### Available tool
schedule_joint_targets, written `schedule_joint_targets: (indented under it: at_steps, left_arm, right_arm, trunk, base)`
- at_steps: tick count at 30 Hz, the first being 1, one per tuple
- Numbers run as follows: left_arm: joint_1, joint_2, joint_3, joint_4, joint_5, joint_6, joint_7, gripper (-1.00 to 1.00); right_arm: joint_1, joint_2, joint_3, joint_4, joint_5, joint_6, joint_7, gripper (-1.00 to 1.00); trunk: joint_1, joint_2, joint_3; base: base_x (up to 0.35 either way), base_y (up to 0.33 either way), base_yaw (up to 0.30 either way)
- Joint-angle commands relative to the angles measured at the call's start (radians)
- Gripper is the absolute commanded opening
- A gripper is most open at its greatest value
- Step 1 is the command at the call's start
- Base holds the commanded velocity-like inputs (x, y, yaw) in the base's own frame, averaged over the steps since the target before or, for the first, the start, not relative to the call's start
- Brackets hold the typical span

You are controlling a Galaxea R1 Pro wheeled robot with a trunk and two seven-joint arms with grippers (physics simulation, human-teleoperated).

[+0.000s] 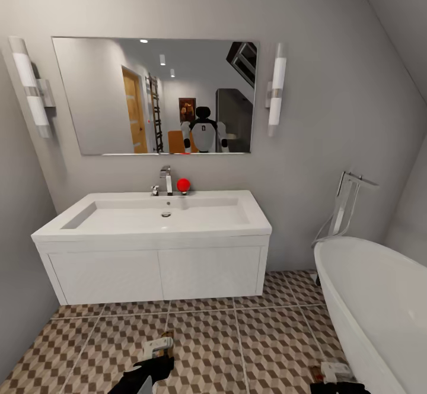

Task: Take the four mousetraps from the cabinet in the bathroom and place them on the bathroom floor. Make sure all four end up on the same floor surface, and ensure that at least two of them are either under or directly next to the same bathroom sink.

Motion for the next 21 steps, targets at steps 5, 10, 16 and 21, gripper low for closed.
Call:
schedule_joint_targets:
  at_steps: [5,10,16,21]
  left_arm:
    - [0.000,0.009,0.000,-0.031,0.009,0.011,0.004,-1.00]
    - [0.001,0.011,0.000,-0.059,0.008,0.018,0.005,-1.00]
    - [0.001,0.012,-0.001,-0.092,0.008,0.019,0.004,-1.00]
    - [0.001,0.012,0.000,-0.120,0.008,0.019,0.004,-1.00]
  right_arm:
    - [-0.001,0.002,0.001,-0.030,-0.002,0.013,-0.001,-1.00]
    - [-0.002,0.004,0.005,-0.058,0.007,0.019,-0.003,-1.00]
    - [-0.002,0.004,0.004,-0.092,0.007,0.023,-0.003,-1.00]
    - [-0.002,0.005,0.000,-0.120,0.003,0.025,-0.004,-1.00]
  trunk:
    - [0.000,-0.001,-0.001]
    - [0.000,-0.001,-0.001]
    - [0.000,-0.001,-0.001]
    - [0.000,-0.001,-0.001]
  base:
    - [0.000,0.000,0.000]
    - [0.000,0.000,0.000]
    - [0.000,0.000,0.010]
    - [0.000,0.000,0.185]
